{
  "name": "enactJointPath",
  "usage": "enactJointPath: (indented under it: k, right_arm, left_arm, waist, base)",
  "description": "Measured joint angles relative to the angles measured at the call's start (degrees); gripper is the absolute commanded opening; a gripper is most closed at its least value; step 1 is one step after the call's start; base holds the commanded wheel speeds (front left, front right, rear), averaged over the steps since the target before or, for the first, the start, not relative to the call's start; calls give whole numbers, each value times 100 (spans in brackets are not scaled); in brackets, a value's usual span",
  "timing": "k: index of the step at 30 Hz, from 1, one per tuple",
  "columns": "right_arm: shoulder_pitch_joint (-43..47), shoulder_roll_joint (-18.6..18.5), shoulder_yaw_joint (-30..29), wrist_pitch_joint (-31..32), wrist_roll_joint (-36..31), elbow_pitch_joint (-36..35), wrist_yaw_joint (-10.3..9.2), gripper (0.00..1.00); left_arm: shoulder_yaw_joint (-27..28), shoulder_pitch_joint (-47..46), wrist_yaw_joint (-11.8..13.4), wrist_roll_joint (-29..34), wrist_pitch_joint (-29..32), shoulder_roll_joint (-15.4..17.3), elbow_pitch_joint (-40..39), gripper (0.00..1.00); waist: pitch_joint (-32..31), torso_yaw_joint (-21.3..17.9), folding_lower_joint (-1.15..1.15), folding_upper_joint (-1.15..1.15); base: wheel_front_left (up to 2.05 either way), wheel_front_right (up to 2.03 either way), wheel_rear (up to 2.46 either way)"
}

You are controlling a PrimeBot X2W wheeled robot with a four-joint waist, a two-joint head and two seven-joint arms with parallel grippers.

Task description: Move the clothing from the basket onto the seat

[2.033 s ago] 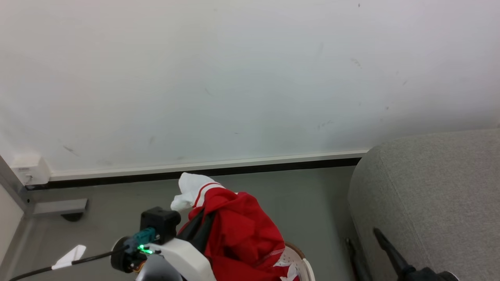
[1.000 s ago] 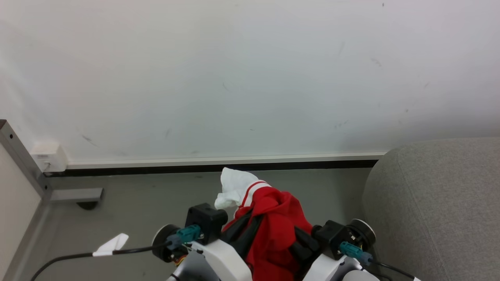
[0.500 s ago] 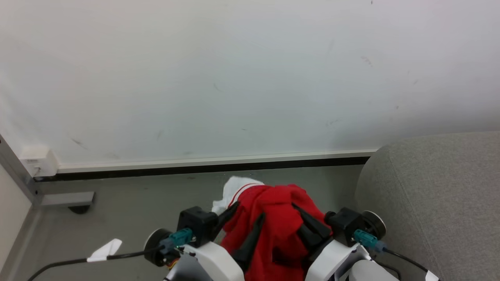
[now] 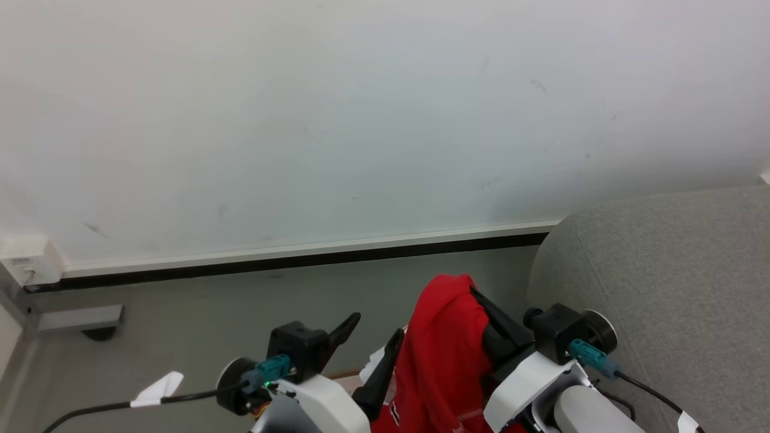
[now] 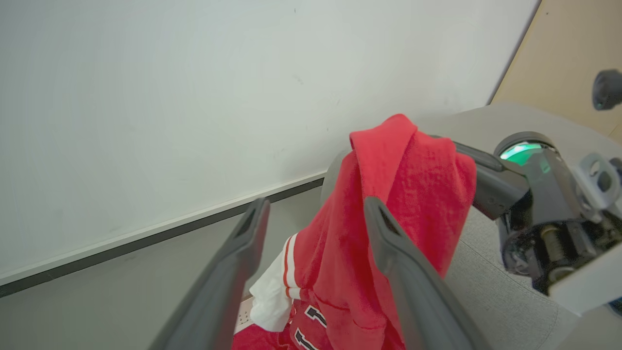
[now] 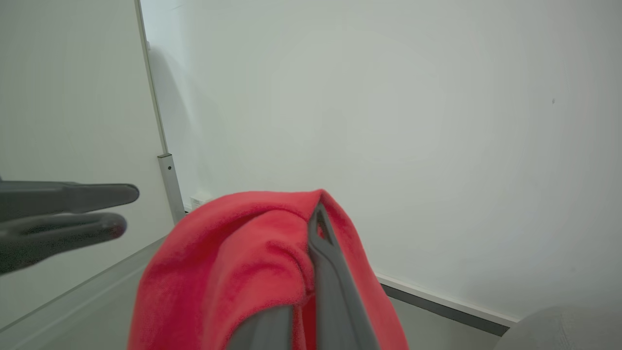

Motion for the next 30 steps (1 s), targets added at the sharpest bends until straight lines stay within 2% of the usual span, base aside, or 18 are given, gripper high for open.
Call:
enactJointPath:
  k: [10,24,30]
  right_arm:
    - [-18,-131,-299,0,-202,-255,-1,0]
    - [4,-789,-961,0,-57,-758,0,0]
    - [104,-944,-1425,13,-51,-935,-1,0]
  left_arm:
    - [-29,57,34,-24,-123,-40,10,100]
    - [-196,-29,-12,-25,-314,-196,53,100]
    - [-286,-241,-93,-8,-311,-229,79,100]
  waist:
    - [59,-684,0,0]
    - [233,-2197,0,0]
    - [507,-2469,0,0]
  base:
    - [0,0,0]
    - [0,0,0]
    - [0,0,0]
